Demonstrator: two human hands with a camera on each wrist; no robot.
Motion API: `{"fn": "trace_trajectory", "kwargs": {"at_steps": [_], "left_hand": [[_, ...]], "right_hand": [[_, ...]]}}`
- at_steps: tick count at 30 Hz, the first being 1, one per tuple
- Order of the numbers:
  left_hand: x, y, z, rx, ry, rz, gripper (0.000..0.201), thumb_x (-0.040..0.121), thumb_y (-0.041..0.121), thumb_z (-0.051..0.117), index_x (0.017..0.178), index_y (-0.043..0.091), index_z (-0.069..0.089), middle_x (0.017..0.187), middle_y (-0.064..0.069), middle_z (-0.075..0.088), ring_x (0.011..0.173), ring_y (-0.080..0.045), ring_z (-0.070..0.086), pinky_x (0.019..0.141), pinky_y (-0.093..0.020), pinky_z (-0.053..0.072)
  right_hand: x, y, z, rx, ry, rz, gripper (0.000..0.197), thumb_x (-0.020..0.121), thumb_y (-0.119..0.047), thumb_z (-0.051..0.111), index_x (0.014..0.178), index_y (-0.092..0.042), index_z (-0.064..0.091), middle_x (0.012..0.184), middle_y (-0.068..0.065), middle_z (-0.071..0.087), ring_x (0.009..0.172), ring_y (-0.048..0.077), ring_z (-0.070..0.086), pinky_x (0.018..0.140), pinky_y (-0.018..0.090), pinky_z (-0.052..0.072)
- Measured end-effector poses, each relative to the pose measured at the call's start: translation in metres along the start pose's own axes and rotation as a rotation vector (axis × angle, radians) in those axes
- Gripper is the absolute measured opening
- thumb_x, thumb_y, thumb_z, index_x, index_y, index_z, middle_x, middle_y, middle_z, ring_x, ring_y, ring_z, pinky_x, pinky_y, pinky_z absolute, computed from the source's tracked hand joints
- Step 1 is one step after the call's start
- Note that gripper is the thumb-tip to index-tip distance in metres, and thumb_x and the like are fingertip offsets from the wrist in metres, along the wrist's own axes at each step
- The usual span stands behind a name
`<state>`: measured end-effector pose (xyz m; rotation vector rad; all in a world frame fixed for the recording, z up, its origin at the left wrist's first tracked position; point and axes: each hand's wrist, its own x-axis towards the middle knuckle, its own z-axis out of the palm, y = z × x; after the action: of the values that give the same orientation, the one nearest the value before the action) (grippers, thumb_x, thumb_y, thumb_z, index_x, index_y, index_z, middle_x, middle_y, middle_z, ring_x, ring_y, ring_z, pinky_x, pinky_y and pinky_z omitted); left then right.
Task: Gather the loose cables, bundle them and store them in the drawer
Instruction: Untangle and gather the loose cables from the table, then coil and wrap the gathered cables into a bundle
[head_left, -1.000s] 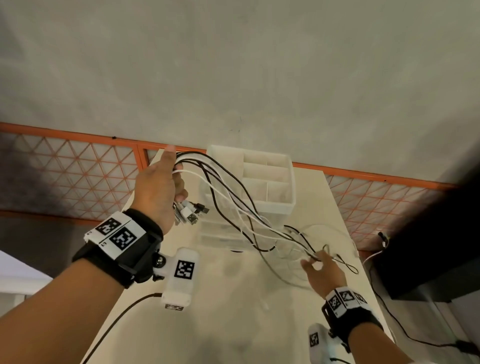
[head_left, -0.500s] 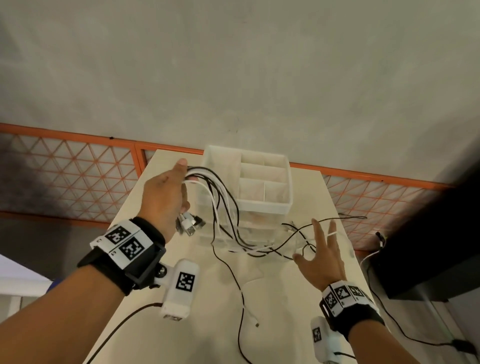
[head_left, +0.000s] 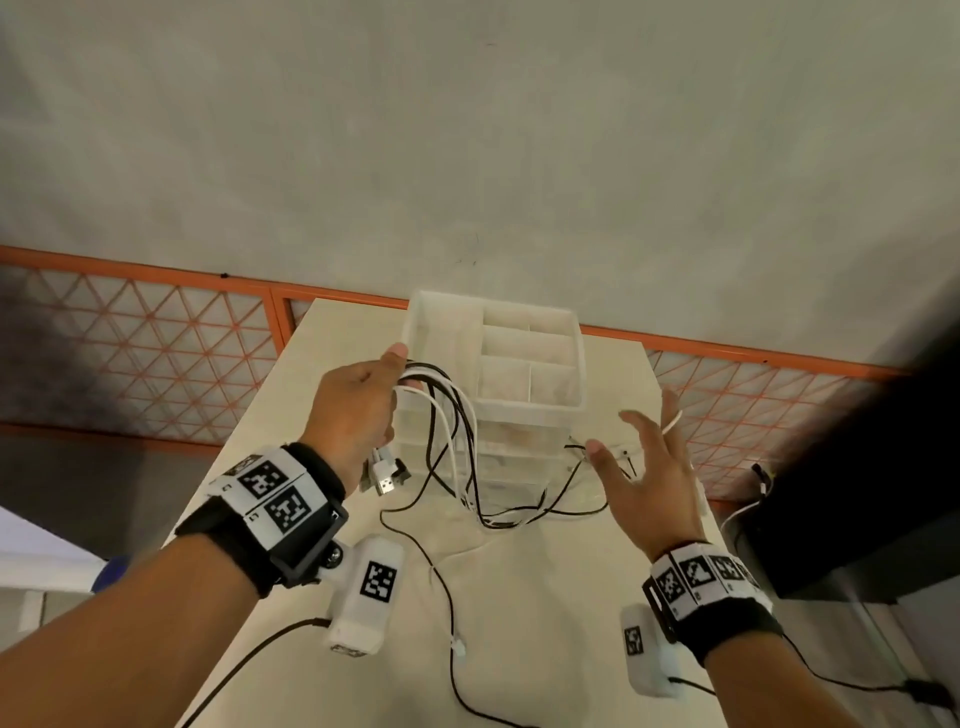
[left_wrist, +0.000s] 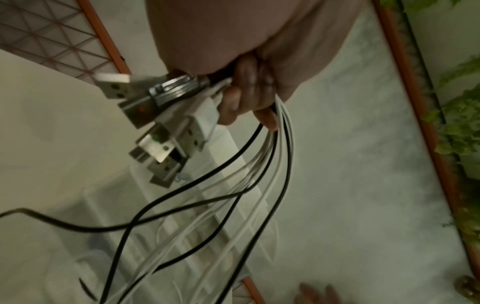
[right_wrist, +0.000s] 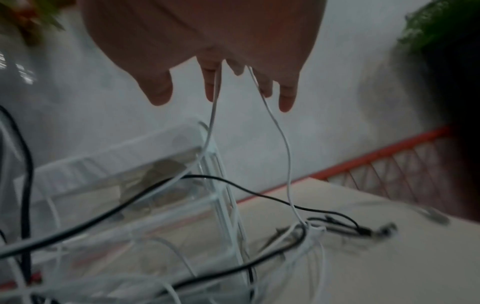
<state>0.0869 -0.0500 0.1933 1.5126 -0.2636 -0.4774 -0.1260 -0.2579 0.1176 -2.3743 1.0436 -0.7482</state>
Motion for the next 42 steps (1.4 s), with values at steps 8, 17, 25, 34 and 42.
{"fn": "trace_trajectory", "kwargs": {"at_steps": [8, 17, 25, 34, 42], "left_hand": [[0.0, 0.019, -0.016, -0.176, 0.093, 0.03, 0.046, 0.095, 0.04, 0.058, 0.057, 0.021, 0.04, 0.045, 0.007, 0.029, 0.044, -0.013, 0.022, 0.043, -0.024, 0.026], [-0.014, 0.025, -0.001, -0.001, -0.102, 0.078, 0.048, 0.095, 0.042, 0.057, 0.057, 0.021, 0.036, 0.051, 0.001, 0.026, 0.047, -0.016, 0.019, 0.048, -0.028, 0.022], [-0.038, 0.039, 0.019, 0.332, -0.437, 0.202, 0.055, 0.096, 0.048, 0.051, 0.065, 0.003, 0.048, 0.046, 0.009, 0.033, 0.043, -0.011, 0.027, 0.048, -0.026, 0.027], [-0.026, 0.022, -0.024, 0.357, -0.41, 0.199, 0.029, 0.097, 0.036, 0.055, 0.08, 0.015, 0.066, 0.051, 0.008, 0.033, 0.048, -0.015, 0.029, 0.047, -0.026, 0.028], [-0.049, 0.022, 0.029, 0.029, -0.476, -0.082, 0.09, 0.069, 0.089, 0.037, 0.099, 0.008, 0.062, 0.06, 0.003, 0.041, 0.053, -0.015, 0.038, 0.06, -0.032, 0.035]], "right_hand": [[-0.017, 0.013, 0.012, -0.194, -0.181, 0.091, 0.09, 0.078, -0.03, 0.073, 0.152, -0.041, 0.022, 0.169, -0.002, 0.004, 0.148, 0.032, 0.029, 0.109, 0.059, 0.034], [-0.005, -0.051, -0.014, -0.114, -0.114, 0.135, 0.058, 0.082, -0.03, 0.064, 0.139, -0.03, 0.054, 0.086, -0.002, 0.071, 0.087, 0.02, 0.066, 0.082, 0.033, 0.053], [-0.005, -0.159, -0.023, 0.444, -0.406, -0.258, 0.07, 0.085, -0.014, 0.072, 0.144, -0.038, 0.043, 0.09, -0.012, 0.072, 0.074, -0.003, 0.065, 0.067, 0.013, 0.049], [-0.002, -0.12, -0.037, 0.849, -0.408, 0.073, 0.018, 0.092, -0.02, 0.069, 0.077, -0.015, 0.076, 0.061, 0.006, 0.035, 0.053, 0.018, 0.024, 0.056, 0.04, 0.016], [-0.026, -0.153, -0.019, 0.848, -0.085, -0.231, 0.024, 0.102, -0.016, 0.055, 0.116, -0.028, 0.071, 0.07, -0.01, 0.06, 0.057, 0.004, 0.049, 0.056, 0.02, 0.043]]}}
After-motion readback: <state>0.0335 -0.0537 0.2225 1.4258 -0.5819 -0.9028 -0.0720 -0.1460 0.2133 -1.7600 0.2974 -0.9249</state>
